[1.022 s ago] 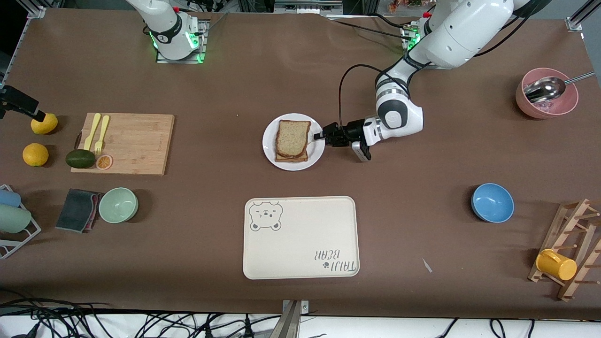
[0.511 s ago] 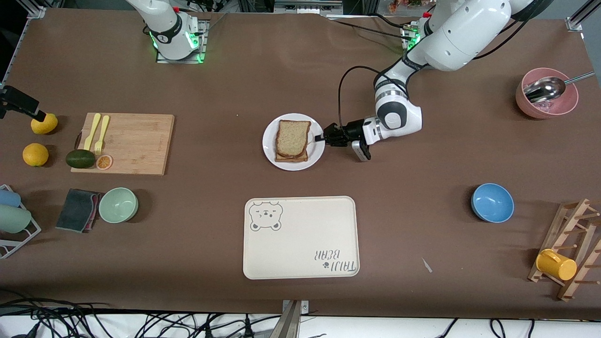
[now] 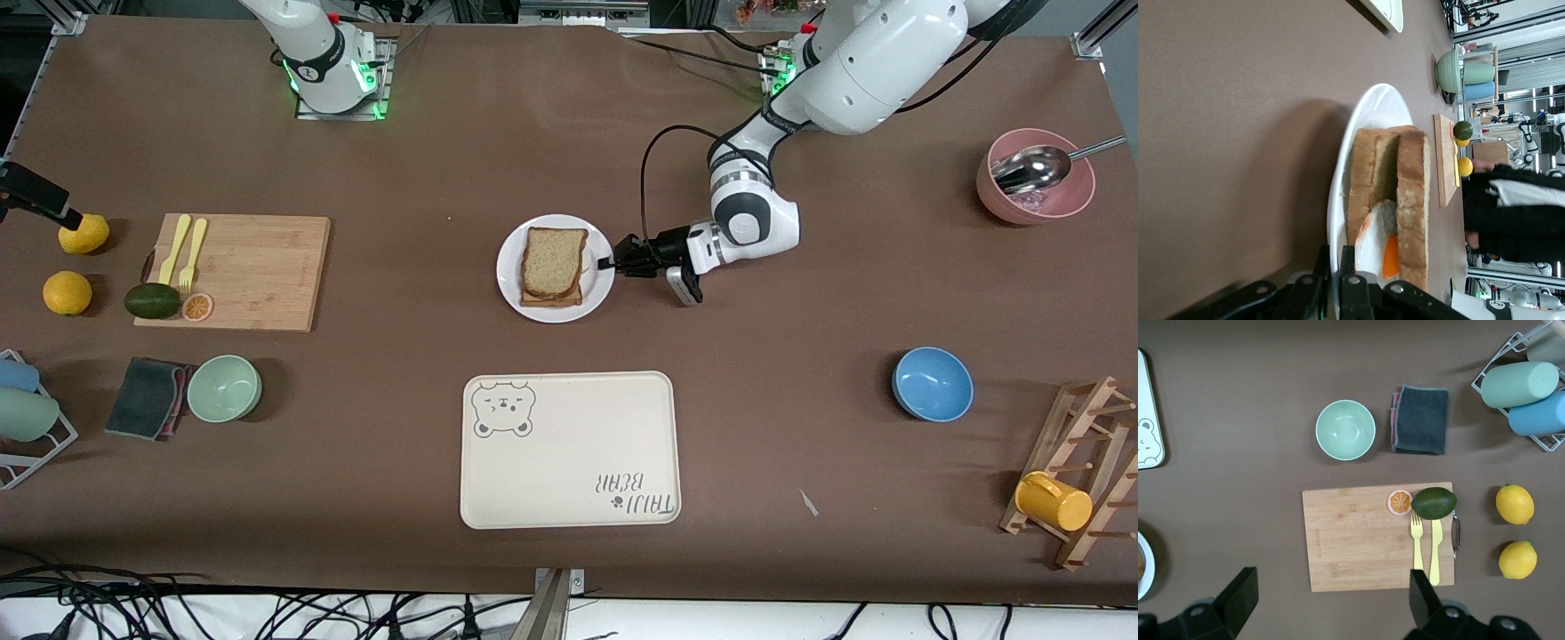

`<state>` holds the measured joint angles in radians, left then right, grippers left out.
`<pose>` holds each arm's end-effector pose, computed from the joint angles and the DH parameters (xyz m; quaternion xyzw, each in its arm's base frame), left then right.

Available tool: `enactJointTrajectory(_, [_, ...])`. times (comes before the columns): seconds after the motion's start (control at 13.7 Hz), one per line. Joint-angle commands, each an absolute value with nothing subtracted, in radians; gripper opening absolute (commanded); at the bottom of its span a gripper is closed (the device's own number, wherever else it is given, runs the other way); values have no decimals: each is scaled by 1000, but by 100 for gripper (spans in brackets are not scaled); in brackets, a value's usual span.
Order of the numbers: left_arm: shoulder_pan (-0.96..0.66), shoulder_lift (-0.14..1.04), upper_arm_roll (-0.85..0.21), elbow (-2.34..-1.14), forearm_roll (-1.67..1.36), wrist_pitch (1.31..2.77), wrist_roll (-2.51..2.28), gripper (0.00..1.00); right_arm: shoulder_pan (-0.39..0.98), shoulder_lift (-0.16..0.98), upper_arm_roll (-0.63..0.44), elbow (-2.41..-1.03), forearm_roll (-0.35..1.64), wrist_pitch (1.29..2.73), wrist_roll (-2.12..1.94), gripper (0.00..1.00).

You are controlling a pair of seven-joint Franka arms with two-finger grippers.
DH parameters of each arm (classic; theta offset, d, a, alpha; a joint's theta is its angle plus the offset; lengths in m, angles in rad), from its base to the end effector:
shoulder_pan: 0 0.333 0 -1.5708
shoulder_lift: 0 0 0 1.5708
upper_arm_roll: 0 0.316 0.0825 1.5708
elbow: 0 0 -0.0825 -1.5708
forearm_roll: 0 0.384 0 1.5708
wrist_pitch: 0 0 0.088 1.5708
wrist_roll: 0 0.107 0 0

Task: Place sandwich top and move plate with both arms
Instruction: 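Grasp the plate rim with the left gripper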

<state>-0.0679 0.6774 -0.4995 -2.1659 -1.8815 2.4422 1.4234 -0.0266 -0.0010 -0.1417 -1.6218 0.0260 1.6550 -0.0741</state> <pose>0.4218 -0.2997 0.0959 0.8461 -0.0216 0.0446 0.5308 0.5539 -0.0915 0.6084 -0.9986 0.0479 -0.0185 0.0109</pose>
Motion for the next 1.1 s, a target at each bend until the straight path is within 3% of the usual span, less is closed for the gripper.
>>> enactJointTrajectory(0.0, [-74, 681, -502, -2157, -1927, 2451, 1465, 4, -34, -17, -138, -1632, 31, 1646, -67, 100])
enactJointTrajectory(0.15, [-72, 681, -502, -2157, -1927, 2451, 1465, 0, -34, -17, -138, -1632, 31, 1646, -67, 100])
enactJointTrajectory(1.02, [-58, 669, -499, -2137, -1910, 2451, 1373, 0, -34, -20, -138, -1632, 31, 1647, -67, 100])
